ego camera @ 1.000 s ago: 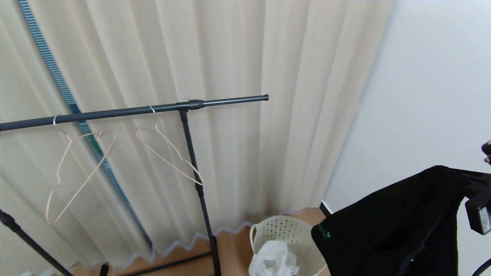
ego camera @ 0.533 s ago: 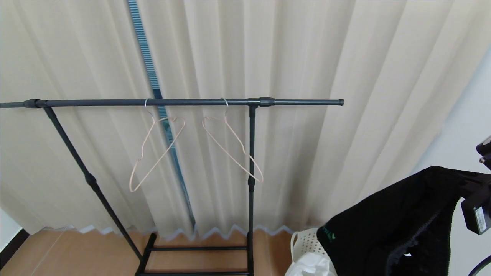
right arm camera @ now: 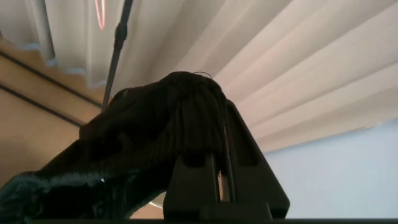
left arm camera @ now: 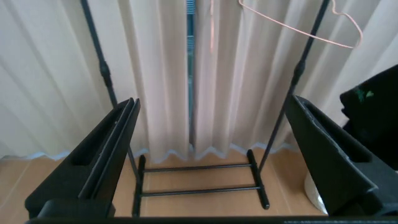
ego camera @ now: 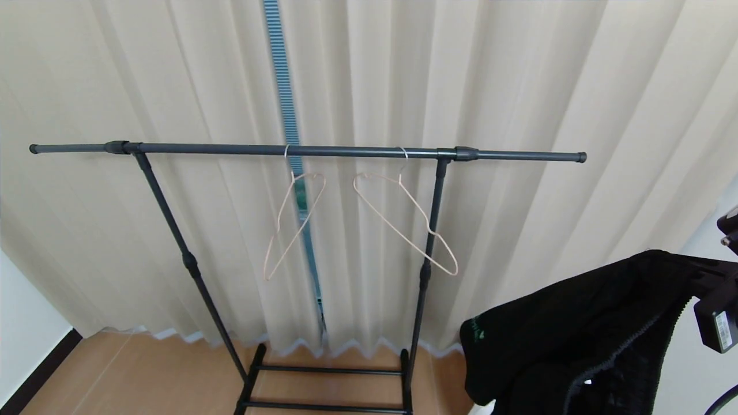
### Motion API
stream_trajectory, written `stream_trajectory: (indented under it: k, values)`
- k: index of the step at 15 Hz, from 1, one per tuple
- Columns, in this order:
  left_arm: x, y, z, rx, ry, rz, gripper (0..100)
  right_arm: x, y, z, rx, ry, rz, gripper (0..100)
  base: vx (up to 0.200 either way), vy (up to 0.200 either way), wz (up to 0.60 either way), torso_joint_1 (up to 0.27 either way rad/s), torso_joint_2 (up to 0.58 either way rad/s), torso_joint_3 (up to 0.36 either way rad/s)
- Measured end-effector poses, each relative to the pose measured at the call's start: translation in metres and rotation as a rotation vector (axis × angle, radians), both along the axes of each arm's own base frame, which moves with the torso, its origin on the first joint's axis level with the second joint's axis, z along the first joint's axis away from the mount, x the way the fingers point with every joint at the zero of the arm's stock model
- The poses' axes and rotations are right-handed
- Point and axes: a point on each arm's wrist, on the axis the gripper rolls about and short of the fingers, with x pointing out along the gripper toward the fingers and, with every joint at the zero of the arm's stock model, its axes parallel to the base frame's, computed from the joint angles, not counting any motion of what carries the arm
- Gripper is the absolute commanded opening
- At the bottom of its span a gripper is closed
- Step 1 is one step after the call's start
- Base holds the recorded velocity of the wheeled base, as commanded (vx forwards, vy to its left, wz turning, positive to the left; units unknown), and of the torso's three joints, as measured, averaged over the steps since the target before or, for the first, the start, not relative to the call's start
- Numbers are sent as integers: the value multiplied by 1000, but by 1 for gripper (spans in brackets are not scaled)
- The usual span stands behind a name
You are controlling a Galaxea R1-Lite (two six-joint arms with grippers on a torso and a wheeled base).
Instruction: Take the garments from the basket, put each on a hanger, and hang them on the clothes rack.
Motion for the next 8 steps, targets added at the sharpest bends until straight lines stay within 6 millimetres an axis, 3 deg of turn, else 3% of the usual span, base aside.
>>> stream_trajectory:
  k: [8]
  values:
    - [0,0,0,0,-1,0,100,-3,0,-1,7,0,17,0,0,200,0,2,3,4]
